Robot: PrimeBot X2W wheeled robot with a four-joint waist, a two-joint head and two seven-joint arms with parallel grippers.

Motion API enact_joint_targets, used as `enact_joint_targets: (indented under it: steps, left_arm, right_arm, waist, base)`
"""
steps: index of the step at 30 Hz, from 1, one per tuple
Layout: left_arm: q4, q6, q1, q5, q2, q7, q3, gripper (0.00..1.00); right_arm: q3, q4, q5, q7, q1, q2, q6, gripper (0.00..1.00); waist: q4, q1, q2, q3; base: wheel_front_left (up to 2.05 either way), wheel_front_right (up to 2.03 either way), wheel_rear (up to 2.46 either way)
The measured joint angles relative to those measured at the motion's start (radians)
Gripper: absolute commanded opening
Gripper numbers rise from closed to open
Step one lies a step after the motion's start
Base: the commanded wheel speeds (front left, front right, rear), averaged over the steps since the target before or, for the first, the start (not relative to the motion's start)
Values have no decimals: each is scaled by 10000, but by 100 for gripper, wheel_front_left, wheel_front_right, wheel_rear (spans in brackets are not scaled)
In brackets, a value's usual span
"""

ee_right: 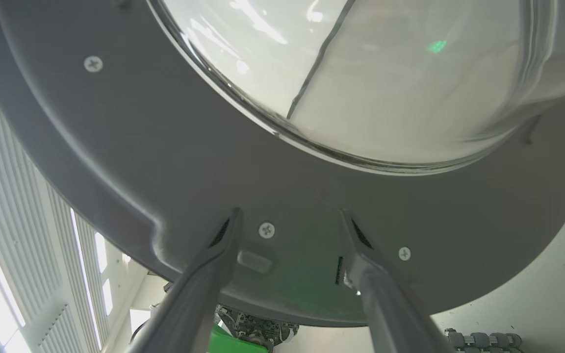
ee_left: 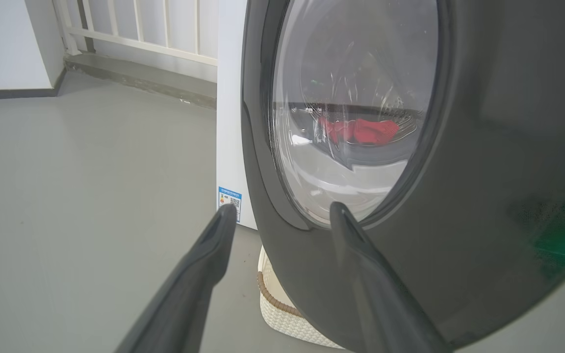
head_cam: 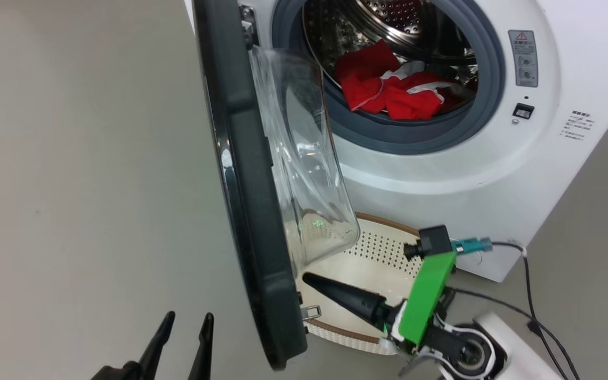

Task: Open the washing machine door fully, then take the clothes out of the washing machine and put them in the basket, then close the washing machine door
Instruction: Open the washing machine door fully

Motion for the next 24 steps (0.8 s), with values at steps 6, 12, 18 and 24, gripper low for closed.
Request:
enact_joint_targets:
  steps: [6, 12, 18, 24]
  left_arm:
    - [50, 0, 154, 4, 4, 0, 31, 100]
    - [58, 0, 153, 4, 4, 0, 96, 100]
    - [81, 0, 152, 4, 4, 0, 140, 100]
    - [105, 0, 153, 4, 4, 0, 230, 100]
  right_arm:
    - [-42, 197, -518, -782, 688, -284, 0, 100]
    - [-182, 437, -955, -1931, 1206, -704, 0, 100]
    - [102, 863, -1831, -3492, 1516, -1233, 0, 100]
    - [1204, 1624, -3465, -5499, 1604, -1919, 0, 100]
  waist:
    - [-269, 0, 0, -99]
    - [-537, 0, 0, -110]
    - [-717, 0, 0, -105]
    - [-794, 0, 0, -187]
  base:
    - [0, 0, 0]
    - [0, 0, 0]
    - [0, 0, 0]
    - [0, 0, 0]
